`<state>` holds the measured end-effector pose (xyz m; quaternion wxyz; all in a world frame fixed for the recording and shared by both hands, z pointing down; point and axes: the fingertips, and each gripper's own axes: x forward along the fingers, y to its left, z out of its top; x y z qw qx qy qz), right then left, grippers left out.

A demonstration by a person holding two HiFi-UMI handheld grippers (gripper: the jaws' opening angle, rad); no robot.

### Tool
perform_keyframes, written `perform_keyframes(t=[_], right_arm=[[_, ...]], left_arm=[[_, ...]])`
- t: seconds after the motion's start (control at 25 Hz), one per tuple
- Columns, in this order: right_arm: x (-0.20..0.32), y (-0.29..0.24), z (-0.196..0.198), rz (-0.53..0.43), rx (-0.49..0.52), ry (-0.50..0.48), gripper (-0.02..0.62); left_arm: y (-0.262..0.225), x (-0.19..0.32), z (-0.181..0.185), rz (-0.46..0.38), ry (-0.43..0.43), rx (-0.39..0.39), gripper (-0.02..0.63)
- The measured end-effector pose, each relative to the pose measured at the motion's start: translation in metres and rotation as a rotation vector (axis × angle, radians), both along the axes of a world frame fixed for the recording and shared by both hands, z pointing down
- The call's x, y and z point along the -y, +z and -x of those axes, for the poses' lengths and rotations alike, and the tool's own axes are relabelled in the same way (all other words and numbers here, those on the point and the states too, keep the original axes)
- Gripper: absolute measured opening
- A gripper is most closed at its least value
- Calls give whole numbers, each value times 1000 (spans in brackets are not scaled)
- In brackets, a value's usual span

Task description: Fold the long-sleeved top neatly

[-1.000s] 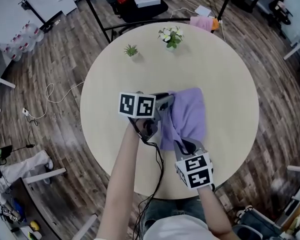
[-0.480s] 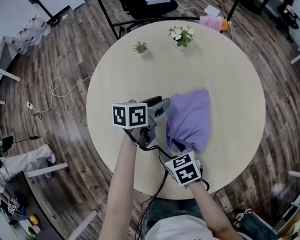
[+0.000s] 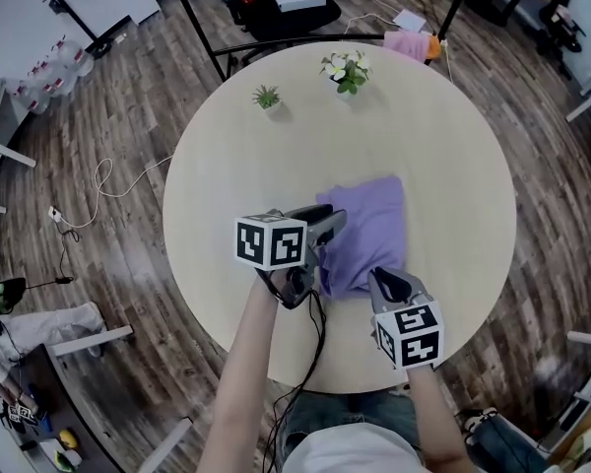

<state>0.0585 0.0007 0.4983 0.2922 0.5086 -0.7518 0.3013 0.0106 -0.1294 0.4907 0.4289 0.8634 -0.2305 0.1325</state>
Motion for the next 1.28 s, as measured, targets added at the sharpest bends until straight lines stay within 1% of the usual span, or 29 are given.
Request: perform_keyframes(t=[0.2,0.32,0.4,0.52,0.6,0.68,0.76,0.84,0.92,1.04,1.16,1.28], right_arm=[[-23,44,-5,107,-32,-27,41],[-42,65,-1,154,-37,-57,37],[-53,74,2,179,-28,-69,35],[-67,92,7,232,-12,-77,28],[-78,107,10,286,-13,-99,28],[-87,115,12,307,-22,-119,35],[-88,110,12,292,-9,-119,37],[-82,94,8,255,22,-102,38],[-72,71,3,208,57,-87,37],[-54,36,-3,138,103,-83,37],[-37,9,-6,77,139,-92,37],[-20,-2,-12,32,142,-66,39]], left_arm=[[37,-1,-2,89,-10,53,86],[58,11,9,109,-57,109,2],[69,19,12,119,-70,141,2],[84,24,10,128,-59,180,2],[89,26,7,131,-64,180,2],[90,25,5,132,-68,173,2],[87,25,6,127,-71,163,2],[81,25,9,125,-78,137,4],[70,24,14,120,-89,104,39],[44,23,17,64,-100,79,40],[20,15,10,7,-71,57,40],[10,0,-1,2,-36,23,40]])
